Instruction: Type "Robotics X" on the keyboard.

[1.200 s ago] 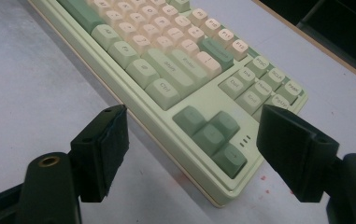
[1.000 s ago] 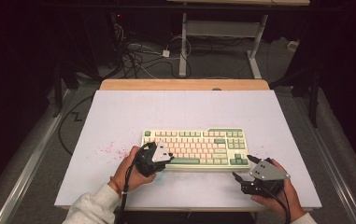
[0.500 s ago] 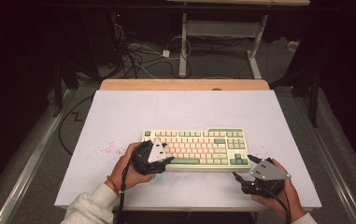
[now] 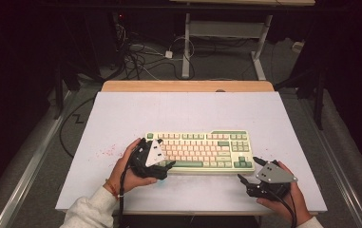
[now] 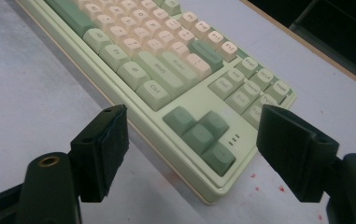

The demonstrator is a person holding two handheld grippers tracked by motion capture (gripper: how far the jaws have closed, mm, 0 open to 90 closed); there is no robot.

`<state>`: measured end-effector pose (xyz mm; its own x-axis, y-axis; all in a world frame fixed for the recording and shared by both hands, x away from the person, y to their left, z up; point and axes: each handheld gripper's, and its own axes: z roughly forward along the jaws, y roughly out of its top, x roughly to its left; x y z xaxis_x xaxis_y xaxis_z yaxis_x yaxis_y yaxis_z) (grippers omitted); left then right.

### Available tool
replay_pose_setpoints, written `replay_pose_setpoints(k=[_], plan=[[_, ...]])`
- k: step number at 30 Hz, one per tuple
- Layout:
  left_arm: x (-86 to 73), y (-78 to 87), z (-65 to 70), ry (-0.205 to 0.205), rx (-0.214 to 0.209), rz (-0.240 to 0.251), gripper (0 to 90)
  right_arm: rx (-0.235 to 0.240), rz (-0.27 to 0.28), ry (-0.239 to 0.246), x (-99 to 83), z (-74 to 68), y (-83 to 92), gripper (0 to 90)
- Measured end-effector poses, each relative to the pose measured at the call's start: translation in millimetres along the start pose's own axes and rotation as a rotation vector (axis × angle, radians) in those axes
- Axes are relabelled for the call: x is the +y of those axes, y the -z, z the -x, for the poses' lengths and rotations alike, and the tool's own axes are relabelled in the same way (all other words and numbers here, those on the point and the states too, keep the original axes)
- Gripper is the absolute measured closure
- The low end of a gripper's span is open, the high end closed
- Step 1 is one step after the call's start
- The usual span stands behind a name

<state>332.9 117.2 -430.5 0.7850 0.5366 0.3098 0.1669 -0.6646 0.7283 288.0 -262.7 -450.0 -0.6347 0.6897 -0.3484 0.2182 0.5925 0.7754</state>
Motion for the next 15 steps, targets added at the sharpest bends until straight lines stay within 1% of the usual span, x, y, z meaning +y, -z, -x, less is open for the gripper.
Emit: replay_pose_setpoints(k=[3,5,6,8,10,12,14,15], plan=[[-3.5,2.8,-1.3,0.0,0.008,-0.003,17.8,-0.002,0.004,-0.003,0.8,1.2,1.0,25.4],[-6.3,4.2,-1.6,0.001,0.02,-0.008,17.8,-0.002,0.008,-0.014,1.3,2.0,1.6,25.4],[-7.8,5.6,-1.3,-0.006,0.029,-0.005,17.8,-0.002,0.009,-0.013,1.6,2.5,1.9,25.4],[-10.9,8.4,-1.8,-0.008,0.029,0.003,18.0,-0.004,0.012,-0.017,2.1,2.9,2.3,25.4],[-14.4,11.6,-2.2,-0.014,0.049,0.015,18.0,-0.014,0.022,-0.024,3.0,3.5,3.5,25.5],[-18.2,14.3,-3.9,0.002,0.05,0.02,18.0,-0.015,0.03,-0.032,4.0,4.8,4.4,25.6],[-22.3,17.0,-5.1,0.013,0.066,0.023,18.0,-0.015,0.034,-0.036,4.5,5.5,4.8,25.5],[-24.3,18.1,-5.9,0.024,0.064,0.024,18.0,-0.014,0.032,-0.037,4.6,5.5,4.8,25.6]])
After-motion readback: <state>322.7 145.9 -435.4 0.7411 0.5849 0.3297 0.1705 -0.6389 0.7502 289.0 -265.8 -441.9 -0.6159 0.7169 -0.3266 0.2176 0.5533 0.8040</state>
